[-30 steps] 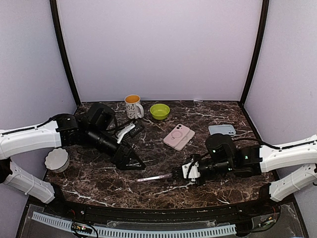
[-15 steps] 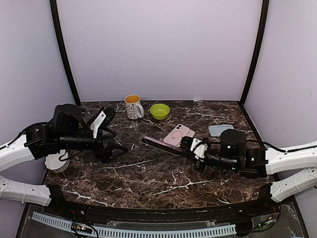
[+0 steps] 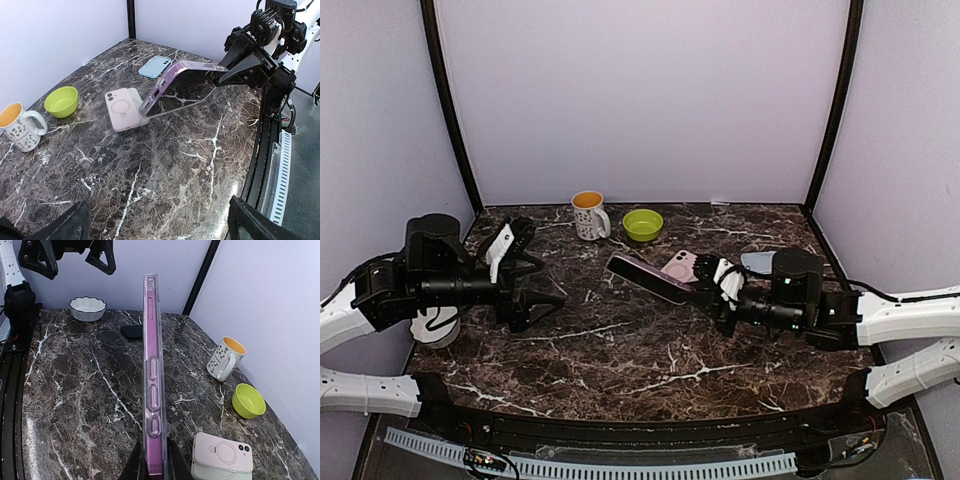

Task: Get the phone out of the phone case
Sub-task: Remove the top left corner of the phone case.

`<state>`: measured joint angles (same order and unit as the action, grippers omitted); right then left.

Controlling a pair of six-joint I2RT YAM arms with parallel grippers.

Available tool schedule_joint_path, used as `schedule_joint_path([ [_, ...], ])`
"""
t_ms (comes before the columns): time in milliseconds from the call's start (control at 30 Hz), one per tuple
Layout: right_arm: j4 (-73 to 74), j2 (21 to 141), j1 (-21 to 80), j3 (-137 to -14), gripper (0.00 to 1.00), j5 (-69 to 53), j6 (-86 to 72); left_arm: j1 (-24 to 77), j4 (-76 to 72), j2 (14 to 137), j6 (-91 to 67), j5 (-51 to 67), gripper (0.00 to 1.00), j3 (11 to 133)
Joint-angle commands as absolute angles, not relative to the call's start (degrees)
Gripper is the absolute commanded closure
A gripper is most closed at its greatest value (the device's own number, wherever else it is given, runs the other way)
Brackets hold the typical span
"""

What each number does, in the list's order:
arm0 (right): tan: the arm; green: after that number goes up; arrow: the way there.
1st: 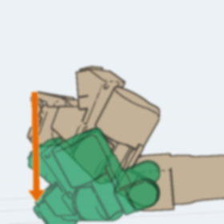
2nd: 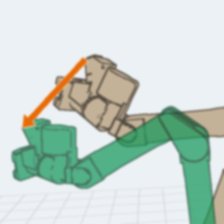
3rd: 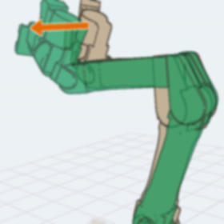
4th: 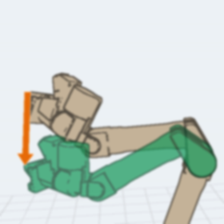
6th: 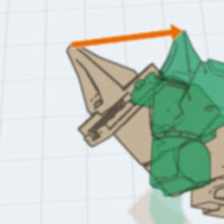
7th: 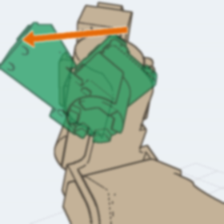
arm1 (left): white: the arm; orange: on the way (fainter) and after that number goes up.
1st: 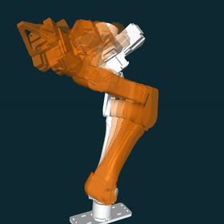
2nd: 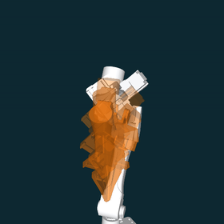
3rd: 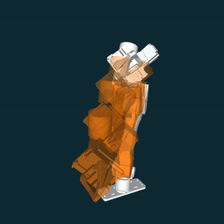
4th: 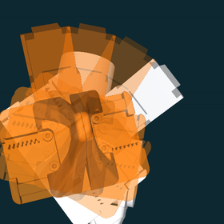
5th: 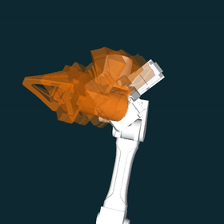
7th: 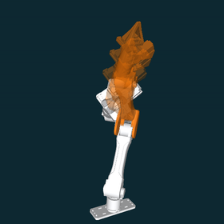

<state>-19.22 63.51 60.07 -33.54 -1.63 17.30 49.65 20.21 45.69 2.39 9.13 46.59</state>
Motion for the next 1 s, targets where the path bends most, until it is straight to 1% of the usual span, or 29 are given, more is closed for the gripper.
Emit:
schedule_joint_path([
  [0,-24.1,64.1,59.5,-36.4,1.0,-3.4,17.1,49.4,21.2,44.3,5.1,9.5,0.03,46.4],
  [200,-23.4,65.5,58.9,-37.3,1.0,-0.5,18.6,49.4,21.5,43.3,7.7,13.1,0.04,46.8],
  [333,-23.7,65.6,58.9,-37.3,1.0,-2.0,18.8,49.4,22.4,44.0,9.4,14.4,0.07,47.2],
  [400,-24.1,65.4,58.8,-36.9,1.0,-5.0,21.3,49.5,21.4,43.6,10.1,16.1,0.08,46.4],
  [767,-13.9,62.8,58.9,-38.4,1.0,-17.1,30.0,49.5,18.1,41.8,16.0,25.2,0.12,44.3],
  [967,-14.1,62.0,59.1,-38.0,1.0,-20.1,31.6,49.4,15.5,40.1,19.9,32.0,0.16,41.7],
])
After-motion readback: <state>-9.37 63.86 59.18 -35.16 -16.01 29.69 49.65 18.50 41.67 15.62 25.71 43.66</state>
